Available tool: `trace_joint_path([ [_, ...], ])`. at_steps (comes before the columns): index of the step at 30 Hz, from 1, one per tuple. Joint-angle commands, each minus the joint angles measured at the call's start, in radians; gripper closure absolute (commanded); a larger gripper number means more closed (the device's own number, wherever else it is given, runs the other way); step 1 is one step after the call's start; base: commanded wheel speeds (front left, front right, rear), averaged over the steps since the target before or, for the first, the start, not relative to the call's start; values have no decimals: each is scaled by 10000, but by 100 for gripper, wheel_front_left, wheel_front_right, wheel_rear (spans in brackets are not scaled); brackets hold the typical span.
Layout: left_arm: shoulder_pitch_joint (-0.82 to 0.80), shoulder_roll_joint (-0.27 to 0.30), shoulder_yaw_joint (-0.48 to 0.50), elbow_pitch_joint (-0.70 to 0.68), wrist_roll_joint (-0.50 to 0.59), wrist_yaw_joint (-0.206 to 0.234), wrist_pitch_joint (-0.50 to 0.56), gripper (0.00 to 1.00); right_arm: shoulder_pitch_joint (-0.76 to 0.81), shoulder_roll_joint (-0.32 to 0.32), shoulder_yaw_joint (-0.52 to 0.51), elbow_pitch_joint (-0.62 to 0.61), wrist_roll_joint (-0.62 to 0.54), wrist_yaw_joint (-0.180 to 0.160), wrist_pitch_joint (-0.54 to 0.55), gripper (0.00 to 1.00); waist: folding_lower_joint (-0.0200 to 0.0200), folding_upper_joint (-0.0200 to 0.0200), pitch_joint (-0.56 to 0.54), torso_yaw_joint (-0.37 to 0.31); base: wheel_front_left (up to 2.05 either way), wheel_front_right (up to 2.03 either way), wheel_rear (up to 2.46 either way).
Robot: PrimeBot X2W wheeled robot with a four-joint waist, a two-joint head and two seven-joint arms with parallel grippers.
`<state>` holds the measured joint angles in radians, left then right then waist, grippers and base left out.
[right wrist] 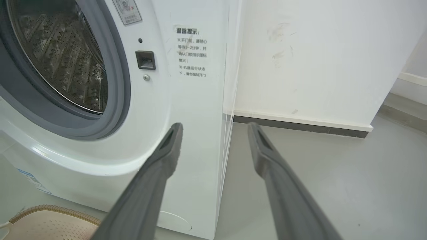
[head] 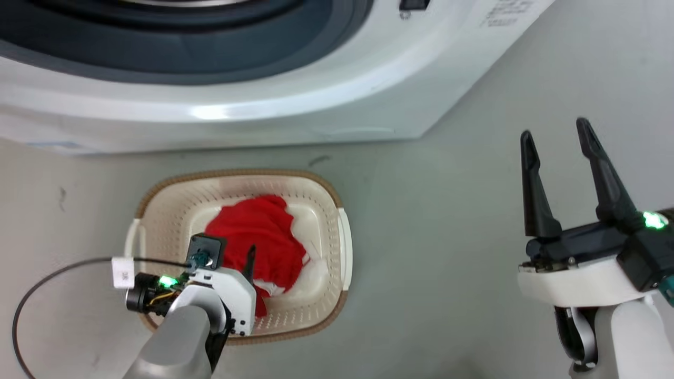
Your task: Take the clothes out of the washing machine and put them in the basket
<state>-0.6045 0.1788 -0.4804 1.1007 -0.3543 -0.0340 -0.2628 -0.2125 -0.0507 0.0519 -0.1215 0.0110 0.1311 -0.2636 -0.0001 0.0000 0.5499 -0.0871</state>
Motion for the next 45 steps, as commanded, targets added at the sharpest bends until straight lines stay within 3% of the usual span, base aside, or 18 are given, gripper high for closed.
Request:
trace_joint_path([
  [1, 323, 38, 93, -243, 30, 90, -19, 0, 153, 10, -15, 46, 36, -7, -16, 0, 1, 0, -561, 209, 0, 0, 0],
  [11, 2260, 189, 1429, -4125, 887, 1049, -25, 0, 945, 10, 29, 344, -142, -7, -16, 0, 1, 0, -1937, 486, 0, 0, 0],
  [22, 4408, -210, 3144, -7645, 2025, 1745, -26, 0, 1720, 12, -113, 580, -186, -7, -16, 0, 1, 0, -3272, 708, 0, 0, 0],
  [36, 5896, -727, 3951, -10121, 3009, 1755, -25, 0, 2364, 10, -261, 857, -118, -7, -16, 0, 1, 0, -4445, 868, 0, 0, 0],
  [45, 6684, -935, 4265, -10541, 3069, 1566, -25, 0, 2861, 12, -335, 977, -57, -7, -16, 0, 1, 0, -5118, 830, 0, 0, 0],
])
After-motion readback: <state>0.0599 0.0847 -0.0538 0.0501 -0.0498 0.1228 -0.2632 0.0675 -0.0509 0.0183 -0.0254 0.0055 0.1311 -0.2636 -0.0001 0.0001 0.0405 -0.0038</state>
